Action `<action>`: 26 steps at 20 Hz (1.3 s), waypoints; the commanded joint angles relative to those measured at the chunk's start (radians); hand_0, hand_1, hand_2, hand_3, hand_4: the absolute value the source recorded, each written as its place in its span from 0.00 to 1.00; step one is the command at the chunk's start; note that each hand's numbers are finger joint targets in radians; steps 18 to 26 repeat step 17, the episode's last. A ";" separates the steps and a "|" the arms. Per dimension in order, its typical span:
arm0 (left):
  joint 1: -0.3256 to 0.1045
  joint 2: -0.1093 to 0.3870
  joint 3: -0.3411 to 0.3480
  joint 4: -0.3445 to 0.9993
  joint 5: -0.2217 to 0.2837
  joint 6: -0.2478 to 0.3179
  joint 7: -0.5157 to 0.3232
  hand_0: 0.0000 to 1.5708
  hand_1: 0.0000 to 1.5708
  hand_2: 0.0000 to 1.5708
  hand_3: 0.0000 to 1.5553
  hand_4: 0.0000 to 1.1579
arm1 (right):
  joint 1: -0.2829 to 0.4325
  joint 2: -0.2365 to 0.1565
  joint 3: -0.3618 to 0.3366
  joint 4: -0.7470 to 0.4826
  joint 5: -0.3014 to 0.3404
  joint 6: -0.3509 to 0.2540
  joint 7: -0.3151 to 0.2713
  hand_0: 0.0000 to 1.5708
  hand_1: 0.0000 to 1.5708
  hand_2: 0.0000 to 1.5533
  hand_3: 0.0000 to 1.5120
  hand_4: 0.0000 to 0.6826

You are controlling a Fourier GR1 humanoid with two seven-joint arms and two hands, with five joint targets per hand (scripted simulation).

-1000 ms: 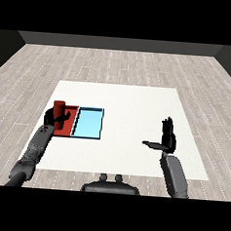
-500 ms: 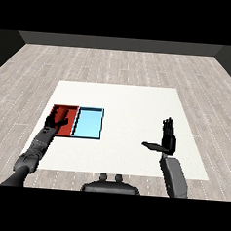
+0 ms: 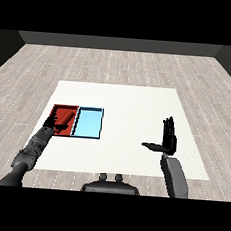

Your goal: Pick the red can and put it in the red box

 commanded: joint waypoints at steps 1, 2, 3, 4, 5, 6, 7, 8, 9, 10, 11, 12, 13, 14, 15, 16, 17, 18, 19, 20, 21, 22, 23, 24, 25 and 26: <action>-0.057 0.023 -0.013 0.037 -0.019 -0.063 0.098 0.00 0.00 0.00 0.00 0.00 | 0.080 0.014 0.020 -0.069 0.006 0.005 -0.017 0.00 0.00 0.00 0.00 0.00; -0.032 -0.009 0.025 0.020 0.019 -0.017 0.083 0.00 0.00 0.00 0.00 0.00 | 0.044 0.021 0.009 -0.065 0.002 -0.007 -0.007 0.00 0.00 0.00 0.00 0.00; 0.002 -0.016 0.028 0.016 0.022 0.014 0.038 0.00 0.00 0.00 0.00 0.00 | 0.010 -0.010 -0.011 -0.035 0.001 0.015 -0.011 0.00 0.00 0.00 0.00 0.00; 0.007 -0.005 0.057 0.004 0.051 -0.005 0.023 0.00 0.00 0.00 0.00 0.00 | 0.022 0.003 -0.008 -0.030 0.004 0.010 -0.022 0.00 0.00 0.00 0.00 0.00; -0.012 0.010 0.078 -0.025 0.071 0.015 -0.006 0.00 0.00 0.00 0.00 0.00 | -0.020 0.009 0.010 -0.051 0.015 -0.018 0.037 0.00 0.00 0.00 0.00 0.00; 0.016 0.000 0.112 -0.060 0.104 0.057 -0.083 0.00 0.00 0.00 0.00 0.00 | 0.005 0.045 0.032 -0.028 0.035 -0.022 -0.027 0.00 0.00 0.00 0.00 0.00; 0.033 0.012 0.151 -0.099 0.143 0.105 -0.156 0.00 0.00 0.00 0.00 0.00 | -0.029 -0.013 -0.017 -0.025 -0.009 0.016 0.020 0.00 0.00 0.00 0.00 0.00; 0.047 -0.012 0.191 -0.120 0.181 0.128 -0.206 0.00 0.00 0.00 0.00 0.00 | -0.006 -0.017 -0.011 -0.063 -0.015 0.028 0.017 0.00 0.00 0.00 0.00 0.00; 0.046 -0.021 0.246 -0.180 0.238 0.096 -0.294 0.00 0.00 0.00 0.00 0.00 | 0.003 0.002 0.002 -0.044 -0.001 0.017 -0.002 0.00 0.00 0.00 0.00 0.00; 0.022 -0.032 0.273 -0.218 0.267 0.076 -0.328 0.00 0.00 0.00 0.00 0.00 | 0.035 -0.002 0.005 -0.039 -0.005 0.037 -0.018 0.00 0.00 0.00 0.00 0.00; 0.041 -0.025 0.310 -0.266 0.307 0.041 -0.414 0.00 0.00 0.00 0.00 0.00 | 0.023 -0.005 0.003 -0.055 -0.004 0.031 -0.007 0.00 0.00 0.00 0.00 0.00; 0.001 -0.065 0.325 -0.313 0.328 0.032 -0.455 0.00 0.00 0.00 0.00 0.00 | 0.016 -0.009 0.004 -0.031 -0.010 0.055 -0.021 0.00 0.00 0.00 0.00 0.00; 0.016 -0.068 0.339 -0.346 0.349 -0.017 -0.504 0.00 0.00 0.00 0.00 0.00 | 0.032 -0.001 0.007 -0.061 -0.021 0.046 0.001 0.00 0.00 0.00 0.00 0.00; 0.008 -0.084 0.349 -0.387 0.366 -0.035 -0.551 0.00 0.00 0.00 0.00 0.00 | 0.017 -0.005 -0.004 -0.056 -0.033 0.048 0.014 0.00 0.00 0.00 0.00 0.00; 0.056 -0.110 0.343 -0.423 0.373 -0.068 -0.604 0.00 0.00 0.00 0.00 0.00 | 0.018 -0.002 0.014 -0.072 -0.018 0.043 0.023 0.00 0.00 0.00 0.00 0.00; 0.032 -0.112 0.331 -0.468 0.372 -0.106 -0.636 0.00 0.00 0.00 0.00 0.00 | 0.047 -0.004 0.012 -0.054 -0.011 0.054 -0.014 0.00 0.00 0.00 0.00 0.00; 0.043 -0.111 0.327 -0.501 0.379 -0.116 -0.625 0.00 0.00 0.00 0.00 0.00 | 0.065 0.004 0.014 -0.055 -0.014 0.058 -0.027 0.00 0.00 0.00 0.00 0.00; 0.043 -0.111 0.327 -0.501 0.379 -0.116 -0.625 0.00 0.00 0.00 0.00 0.00 | 0.065 0.004 0.014 -0.055 -0.014 0.058 -0.027 0.00 0.00 0.00 0.00 0.00; 0.043 -0.111 0.327 -0.501 0.379 -0.116 -0.625 0.00 0.00 0.00 0.00 0.00 | 0.065 0.004 0.014 -0.055 -0.014 0.058 -0.027 0.00 0.00 0.00 0.00 0.00; 0.043 -0.111 0.327 -0.501 0.379 -0.116 -0.625 0.00 0.00 0.00 0.00 0.00 | 0.065 0.004 0.014 -0.055 -0.014 0.058 -0.027 0.00 0.00 0.00 0.00 0.00; 0.043 -0.111 0.327 -0.501 0.379 -0.116 -0.625 0.00 0.00 0.00 0.00 0.00 | 0.065 0.004 0.014 -0.055 -0.014 0.058 -0.027 0.00 0.00 0.00 0.00 0.00; 0.043 -0.111 0.327 -0.501 0.379 -0.116 -0.625 0.00 0.00 0.00 0.00 0.00 | 0.065 0.004 0.014 -0.055 -0.014 0.058 -0.027 0.00 0.00 0.00 0.00 0.00; 0.043 -0.111 0.327 -0.501 0.379 -0.116 -0.625 0.00 0.00 0.00 0.00 0.00 | 0.065 0.004 0.014 -0.055 -0.014 0.058 -0.027 0.00 0.00 0.00 0.00 0.00; 0.043 -0.111 0.327 -0.501 0.379 -0.116 -0.625 0.00 0.00 0.00 0.00 0.00 | 0.065 0.004 0.014 -0.055 -0.014 0.058 -0.027 0.00 0.00 0.00 0.00 0.00; 0.043 -0.111 0.327 -0.501 0.379 -0.116 -0.625 0.00 0.00 0.00 0.00 0.00 | 0.065 0.004 0.014 -0.055 -0.014 0.058 -0.027 0.00 0.00 0.00 0.00 0.00; 0.043 -0.111 0.327 -0.501 0.379 -0.116 -0.625 0.00 0.00 0.00 0.00 0.00 | 0.065 0.004 0.014 -0.055 -0.014 0.058 -0.027 0.00 0.00 0.00 0.00 0.00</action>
